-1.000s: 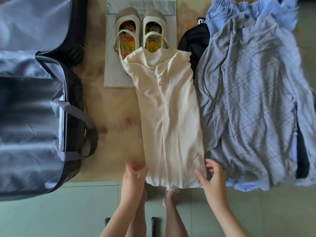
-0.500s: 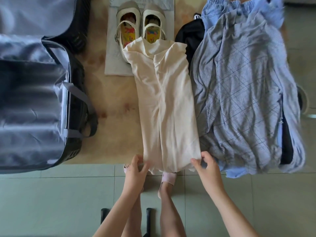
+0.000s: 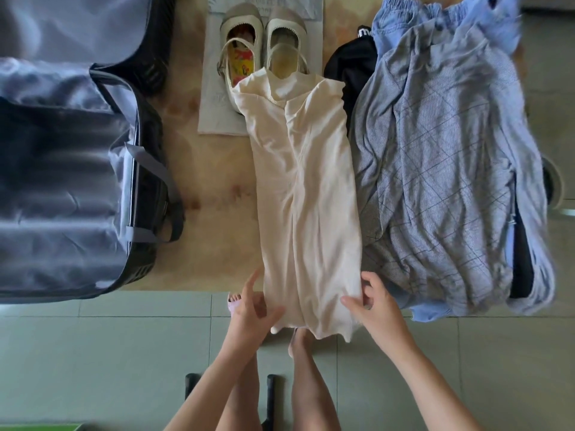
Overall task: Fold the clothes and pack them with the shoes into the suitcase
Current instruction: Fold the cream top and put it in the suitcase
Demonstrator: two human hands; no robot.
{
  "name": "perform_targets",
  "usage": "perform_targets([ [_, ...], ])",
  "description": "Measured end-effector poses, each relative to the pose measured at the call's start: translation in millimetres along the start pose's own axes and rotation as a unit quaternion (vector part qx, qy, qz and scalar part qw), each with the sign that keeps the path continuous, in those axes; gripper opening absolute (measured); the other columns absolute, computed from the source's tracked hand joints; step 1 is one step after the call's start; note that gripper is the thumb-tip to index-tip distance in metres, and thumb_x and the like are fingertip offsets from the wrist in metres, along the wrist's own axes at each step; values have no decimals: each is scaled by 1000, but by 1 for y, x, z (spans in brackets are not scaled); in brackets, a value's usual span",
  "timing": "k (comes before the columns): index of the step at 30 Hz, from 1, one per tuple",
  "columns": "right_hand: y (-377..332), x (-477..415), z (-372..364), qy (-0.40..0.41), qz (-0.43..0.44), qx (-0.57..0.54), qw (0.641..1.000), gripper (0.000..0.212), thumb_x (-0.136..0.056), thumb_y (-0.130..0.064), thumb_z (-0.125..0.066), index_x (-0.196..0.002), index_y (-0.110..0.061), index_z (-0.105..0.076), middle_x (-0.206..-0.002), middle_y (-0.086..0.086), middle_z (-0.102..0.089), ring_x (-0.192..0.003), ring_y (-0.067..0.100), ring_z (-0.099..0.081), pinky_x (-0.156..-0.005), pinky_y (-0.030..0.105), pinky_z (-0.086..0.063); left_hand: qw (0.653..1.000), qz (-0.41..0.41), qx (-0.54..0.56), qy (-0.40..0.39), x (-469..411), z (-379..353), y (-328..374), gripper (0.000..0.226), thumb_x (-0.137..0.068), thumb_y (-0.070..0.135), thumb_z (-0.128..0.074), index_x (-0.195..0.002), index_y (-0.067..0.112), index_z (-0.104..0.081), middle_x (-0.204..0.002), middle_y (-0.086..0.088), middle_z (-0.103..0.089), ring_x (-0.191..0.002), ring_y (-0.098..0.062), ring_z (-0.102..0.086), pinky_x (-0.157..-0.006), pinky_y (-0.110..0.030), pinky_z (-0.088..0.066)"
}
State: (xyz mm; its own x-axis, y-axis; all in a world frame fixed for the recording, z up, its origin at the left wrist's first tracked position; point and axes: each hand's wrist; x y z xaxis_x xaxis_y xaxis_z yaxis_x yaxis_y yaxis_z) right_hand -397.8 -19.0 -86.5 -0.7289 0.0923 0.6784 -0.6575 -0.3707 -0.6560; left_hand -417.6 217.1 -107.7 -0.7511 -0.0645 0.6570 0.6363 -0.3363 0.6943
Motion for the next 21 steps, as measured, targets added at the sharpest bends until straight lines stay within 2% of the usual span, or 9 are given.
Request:
perform_targets([
  [3,2,2,1,-11,0,5,1000,47,-84,-5,-68,-118,-29,-48,-102,-1,-70,-76,9,-68,-73,30,-54,1000,-6,-2,-2,2,0,1,85,-78,9,-73,-141,40,-24,-62,5,-61,-59,-7,-54,-93,-38,-42],
  [5,-6,5,2,-1,20,-7,1000,49,-85,-2,-66,-119,-32,-47,-103,-3,-69,-75,6,-67,-69,22,-52,1000,-15,17,6,3,3,9,91,-80,8,-72,-147,36,-18,-59,4,-58,-56,-7,-49,-76,-19,-42],
  [7,-20,3,5,23,48,-20,998,50,-85,1,-65,-119,-30,-48,-103,-3,-68,-76,2,-66,-67,14,-49,998,-18,50,20,1,5,22,96,-81,9,-72,-148,41,-11,-66,-8,-60,-58,-11,-50,-63,-13,-43],
  [11,-52,-18,8,64,87,-23,994,52,-85,-5,-67,-129,-25,-47,-100,16,-68,-87,25,-65,-77,27,-50,993,-50,88,69,-20,9,56,95,-82,14,-72,-148,42,-10,-62,12,-55,-57,-3,-48,-60,-13,-42],
  [12,-60,-27,8,78,83,-29,993,52,-86,-8,-67,-130,-23,-46,-95,19,-68,-83,30,-64,-71,24,-48,991,-51,96,80,-30,10,64,93,-83,16,-71,-149,39,-10,-65,7,-52,-58,-4,-47,-60,-14,-42],
  [14,-80,-47,8,94,64,-67,991,53,-87,-15,-68,-133,-21,-44,-91,12,-67,-80,24,-63,-69,20,-48,990,-30,105,86,-52,15,81,87,-87,22,-67,-151,33,-9,-73,-4,-51,-64,-9,-50,-62,-24,-48],
  [16,-93,-74,8,92,28,-114,989,59,-87,-22,-68,-139,-21,-38,-105,5,-66,-91,19,-65,-79,34,-56,987,33,143,69,-78,20,97,76,-93,24,-58,-152,24,-11,-87,-7,-56,-75,-13,-56,-65,-33,-56],
  [18,-96,-102,6,89,-25,-113,989,61,-91,-23,-61,-144,-19,-31,-113,2,-62,-95,23,-67,-83,48,-56,971,98,214,48,-104,25,106,58,-97,12,-46,-149,16,-19,-99,-8,-57,-79,-15,-60,-61,-33,-59],
  [21,-95,-122,6,87,-24,-34,995,46,-97,-10,-45,-142,-17,-37,-126,5,-57,-92,25,-69,-82,49,-56,974,101,195,50,-126,36,106,60,-93,-5,-37,-148,17,-25,-110,-12,-59,-70,-14,-65,-62,-33,-59],
])
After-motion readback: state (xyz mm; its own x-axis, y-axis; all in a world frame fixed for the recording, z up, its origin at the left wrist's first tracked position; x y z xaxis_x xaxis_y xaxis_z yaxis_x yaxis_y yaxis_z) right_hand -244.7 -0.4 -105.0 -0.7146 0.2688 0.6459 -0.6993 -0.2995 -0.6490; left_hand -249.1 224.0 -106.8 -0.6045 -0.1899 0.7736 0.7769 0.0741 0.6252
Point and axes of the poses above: each hand's wrist, its own x-axis away from the middle knuckle, its own z-axis out of the back of the hand, y = z × x
